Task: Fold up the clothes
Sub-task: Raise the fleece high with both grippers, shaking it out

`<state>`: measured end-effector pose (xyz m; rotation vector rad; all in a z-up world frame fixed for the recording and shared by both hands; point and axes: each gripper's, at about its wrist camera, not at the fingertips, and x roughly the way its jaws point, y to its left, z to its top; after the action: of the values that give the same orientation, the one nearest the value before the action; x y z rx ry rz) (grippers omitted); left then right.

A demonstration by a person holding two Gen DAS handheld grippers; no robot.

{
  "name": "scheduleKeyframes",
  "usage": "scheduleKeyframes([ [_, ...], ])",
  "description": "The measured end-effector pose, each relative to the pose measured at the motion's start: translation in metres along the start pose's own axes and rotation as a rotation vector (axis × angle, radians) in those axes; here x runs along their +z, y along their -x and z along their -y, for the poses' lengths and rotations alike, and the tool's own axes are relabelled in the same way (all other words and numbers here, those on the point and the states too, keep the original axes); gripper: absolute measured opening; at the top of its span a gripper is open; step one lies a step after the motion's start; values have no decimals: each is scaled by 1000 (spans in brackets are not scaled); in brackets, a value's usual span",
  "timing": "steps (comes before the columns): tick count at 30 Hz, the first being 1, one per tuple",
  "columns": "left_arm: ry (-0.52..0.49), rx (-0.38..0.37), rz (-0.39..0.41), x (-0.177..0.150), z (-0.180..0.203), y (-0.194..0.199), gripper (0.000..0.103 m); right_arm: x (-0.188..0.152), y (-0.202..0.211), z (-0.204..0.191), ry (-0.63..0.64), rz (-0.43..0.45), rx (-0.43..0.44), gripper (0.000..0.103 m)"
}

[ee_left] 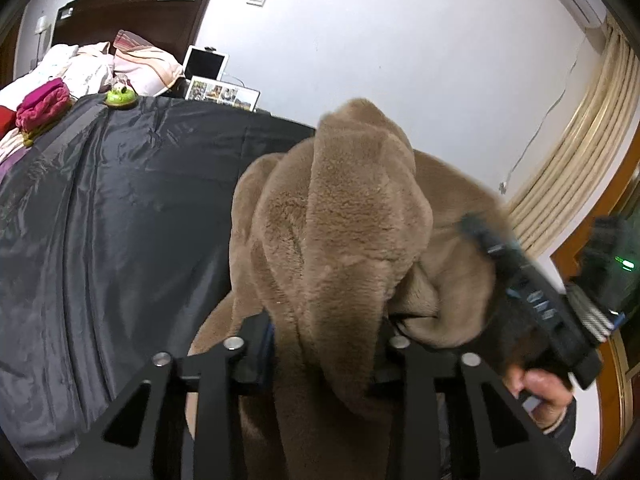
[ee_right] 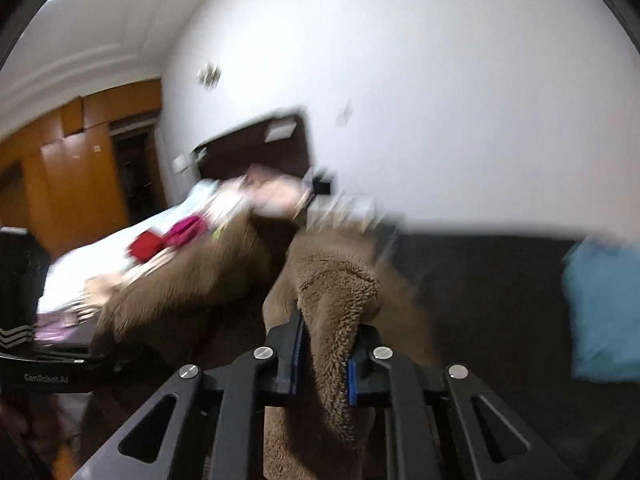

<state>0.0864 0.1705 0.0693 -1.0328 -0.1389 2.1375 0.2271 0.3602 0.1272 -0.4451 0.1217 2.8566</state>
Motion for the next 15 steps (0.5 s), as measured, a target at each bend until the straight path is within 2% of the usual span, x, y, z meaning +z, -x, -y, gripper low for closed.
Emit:
scheduleKeyframes([
  [4, 2, 19, 123, 17, -4, 38, 29, 39, 53, 20, 17, 189, -185, 16],
  [7, -35, 35, 240, 30, 5, 77, 28, 68, 93, 33, 27, 330, -302, 16],
  [15, -121, 21, 527, 59, 40, 192, 28, 127, 193, 13, 138, 645, -462, 16],
])
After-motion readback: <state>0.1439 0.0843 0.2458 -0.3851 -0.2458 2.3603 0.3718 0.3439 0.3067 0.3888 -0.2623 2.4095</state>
